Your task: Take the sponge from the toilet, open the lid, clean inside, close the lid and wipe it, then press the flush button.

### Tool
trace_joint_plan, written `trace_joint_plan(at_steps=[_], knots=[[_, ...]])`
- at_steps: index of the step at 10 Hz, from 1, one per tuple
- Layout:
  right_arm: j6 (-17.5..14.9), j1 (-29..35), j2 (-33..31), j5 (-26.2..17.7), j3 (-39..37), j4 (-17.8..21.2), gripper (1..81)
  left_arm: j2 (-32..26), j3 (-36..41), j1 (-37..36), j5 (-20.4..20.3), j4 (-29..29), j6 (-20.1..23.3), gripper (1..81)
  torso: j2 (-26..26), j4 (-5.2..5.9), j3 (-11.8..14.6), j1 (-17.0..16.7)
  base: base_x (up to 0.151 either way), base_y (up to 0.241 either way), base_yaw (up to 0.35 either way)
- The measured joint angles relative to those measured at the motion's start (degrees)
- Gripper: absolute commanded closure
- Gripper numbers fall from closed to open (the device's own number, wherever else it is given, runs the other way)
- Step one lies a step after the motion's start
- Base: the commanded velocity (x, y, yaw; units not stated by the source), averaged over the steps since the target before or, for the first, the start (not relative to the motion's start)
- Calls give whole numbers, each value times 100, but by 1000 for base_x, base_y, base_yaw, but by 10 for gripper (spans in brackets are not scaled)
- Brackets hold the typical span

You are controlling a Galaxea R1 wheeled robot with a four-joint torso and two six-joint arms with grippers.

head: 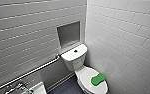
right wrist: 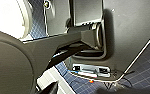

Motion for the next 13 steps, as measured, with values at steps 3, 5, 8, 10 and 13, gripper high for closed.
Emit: trace_joint_plan(at_steps=[3,5,8,10,13], knots=[[324,266,-1122,24,846,44,10,256,-211,-17,-7,0,5,10,-586,0,-551,374,0,0,0],[711,762,-1467,-27,1245,77,10,414,-655,-24,11,2,5,10,-946,0,-826,607,0,0,0],[1039,1484,-1585,-24,1362,105,10,824,-951,55,63,5,7,10,-1517,0,-916,968,0,0,0],[1193,1927,-1593,-69,1358,110,10,839,-978,105,279,5,7,10,-1949,0,-918,1239,0,0,0],[1358,2456,-1565,-124,1268,110,10,1001,-992,154,299,2,9,10,-2594,0,-920,1643,0,0,0]])
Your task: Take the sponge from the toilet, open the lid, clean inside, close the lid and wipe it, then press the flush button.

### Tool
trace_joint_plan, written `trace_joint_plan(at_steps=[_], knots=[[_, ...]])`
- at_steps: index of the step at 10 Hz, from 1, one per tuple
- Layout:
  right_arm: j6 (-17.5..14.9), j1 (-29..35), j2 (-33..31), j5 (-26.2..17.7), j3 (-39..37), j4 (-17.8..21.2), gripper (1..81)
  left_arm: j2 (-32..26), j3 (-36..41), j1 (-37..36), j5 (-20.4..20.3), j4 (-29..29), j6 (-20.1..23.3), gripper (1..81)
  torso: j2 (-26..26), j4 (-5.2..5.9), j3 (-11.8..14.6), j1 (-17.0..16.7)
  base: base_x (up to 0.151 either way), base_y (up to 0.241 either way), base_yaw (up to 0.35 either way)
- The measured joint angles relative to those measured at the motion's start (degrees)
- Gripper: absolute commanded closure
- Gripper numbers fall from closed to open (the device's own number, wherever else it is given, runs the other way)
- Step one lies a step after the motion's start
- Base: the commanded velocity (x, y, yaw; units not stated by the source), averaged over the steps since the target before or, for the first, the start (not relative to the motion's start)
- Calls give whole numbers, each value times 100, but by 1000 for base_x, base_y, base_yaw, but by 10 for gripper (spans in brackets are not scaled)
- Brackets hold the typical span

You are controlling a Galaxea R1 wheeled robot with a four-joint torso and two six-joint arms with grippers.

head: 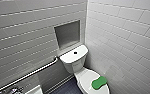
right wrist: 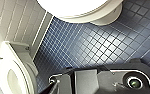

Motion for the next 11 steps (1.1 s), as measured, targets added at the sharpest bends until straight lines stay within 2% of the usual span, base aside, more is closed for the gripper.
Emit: trace_joint_plan(at_steps=[2,3,8,11], knots=[[138,245,127,-40,-130,1,10,66,-2,98,0,0,0,10,-363,0,-46,221,0,0,0],[146,304,176,-40,-152,6,10,66,-33,141,2,0,0,10,-523,0,-160,321,0,0,0],[455,872,197,-88,-152,34,10,243,-99,244,-17,0,21,10,-1541,0,-1084,966,0,0,0],[551,1276,536,-99,-290,37,10,251,-101,354,-22,0,22,10,-2059,0,-1204,1292,0,0,0]])
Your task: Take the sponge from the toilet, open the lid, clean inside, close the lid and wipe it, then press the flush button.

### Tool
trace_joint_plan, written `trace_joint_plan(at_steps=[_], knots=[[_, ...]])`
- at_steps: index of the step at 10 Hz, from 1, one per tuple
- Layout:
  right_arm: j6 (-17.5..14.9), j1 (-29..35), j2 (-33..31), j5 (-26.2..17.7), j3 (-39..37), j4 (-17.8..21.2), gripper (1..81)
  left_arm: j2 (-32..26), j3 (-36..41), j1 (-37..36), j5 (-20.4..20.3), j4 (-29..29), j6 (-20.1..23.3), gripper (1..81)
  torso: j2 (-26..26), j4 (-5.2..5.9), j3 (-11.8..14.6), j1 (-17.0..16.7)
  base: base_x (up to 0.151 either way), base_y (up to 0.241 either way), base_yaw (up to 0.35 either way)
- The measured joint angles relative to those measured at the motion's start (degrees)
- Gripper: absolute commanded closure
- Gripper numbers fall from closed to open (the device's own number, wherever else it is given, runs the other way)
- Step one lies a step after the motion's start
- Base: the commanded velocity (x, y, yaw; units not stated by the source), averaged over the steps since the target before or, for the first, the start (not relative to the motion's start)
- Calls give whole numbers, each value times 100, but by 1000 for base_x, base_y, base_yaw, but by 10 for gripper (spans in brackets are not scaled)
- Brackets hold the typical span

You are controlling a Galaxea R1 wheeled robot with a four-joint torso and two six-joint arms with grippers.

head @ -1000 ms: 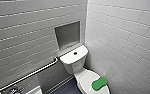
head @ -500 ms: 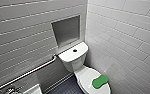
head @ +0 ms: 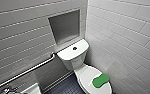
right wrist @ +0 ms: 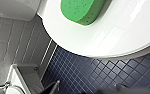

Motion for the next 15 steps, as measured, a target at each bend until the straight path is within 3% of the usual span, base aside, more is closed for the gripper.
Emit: trace_joint_plan(at_steps=[5,9,15], knots=[[351,524,461,-355,-667,2,10,52,-6,185,2,11,20,10,-1058,0,-31,660,0,0,0],[708,1061,318,-503,-809,2,10,166,-157,184,-1,13,24,10,-1832,0,-625,1143,0,0,0],[1713,1309,461,-639,-1215,2,10,193,-236,182,-17,5,22,10,-2916,0,-761,1820,0,0,0]])
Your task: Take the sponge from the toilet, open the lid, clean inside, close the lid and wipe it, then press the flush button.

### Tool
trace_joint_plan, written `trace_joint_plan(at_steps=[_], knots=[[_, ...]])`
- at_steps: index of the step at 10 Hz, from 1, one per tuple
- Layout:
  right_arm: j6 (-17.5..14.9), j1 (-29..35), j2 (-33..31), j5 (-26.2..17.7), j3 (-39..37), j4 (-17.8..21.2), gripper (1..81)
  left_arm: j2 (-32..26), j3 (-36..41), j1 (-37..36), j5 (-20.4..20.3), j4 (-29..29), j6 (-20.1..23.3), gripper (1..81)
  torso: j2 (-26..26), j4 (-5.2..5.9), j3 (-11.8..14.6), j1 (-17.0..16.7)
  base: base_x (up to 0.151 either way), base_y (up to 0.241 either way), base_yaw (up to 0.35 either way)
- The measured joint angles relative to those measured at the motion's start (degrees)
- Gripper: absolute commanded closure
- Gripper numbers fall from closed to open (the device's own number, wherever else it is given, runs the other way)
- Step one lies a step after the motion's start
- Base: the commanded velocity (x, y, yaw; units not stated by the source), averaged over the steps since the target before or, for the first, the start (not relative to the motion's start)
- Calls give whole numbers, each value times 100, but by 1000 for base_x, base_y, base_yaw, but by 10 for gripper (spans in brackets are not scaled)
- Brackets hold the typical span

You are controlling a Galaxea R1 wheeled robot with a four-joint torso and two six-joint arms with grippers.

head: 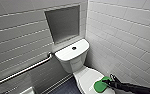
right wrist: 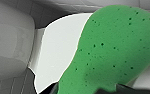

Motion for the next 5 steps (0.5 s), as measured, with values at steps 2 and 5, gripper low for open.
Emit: trace_joint_plan(at_steps=[2,5], knots=[[280,-143,80,-107,-168,0,10,2,0,11,11,0,0,10,-83,0,0,55,0,0,0],[405,-234,94,-438,-229,0,10,52,-4,9,2,2,0,10,-83,0,0,50,0,0,0]])
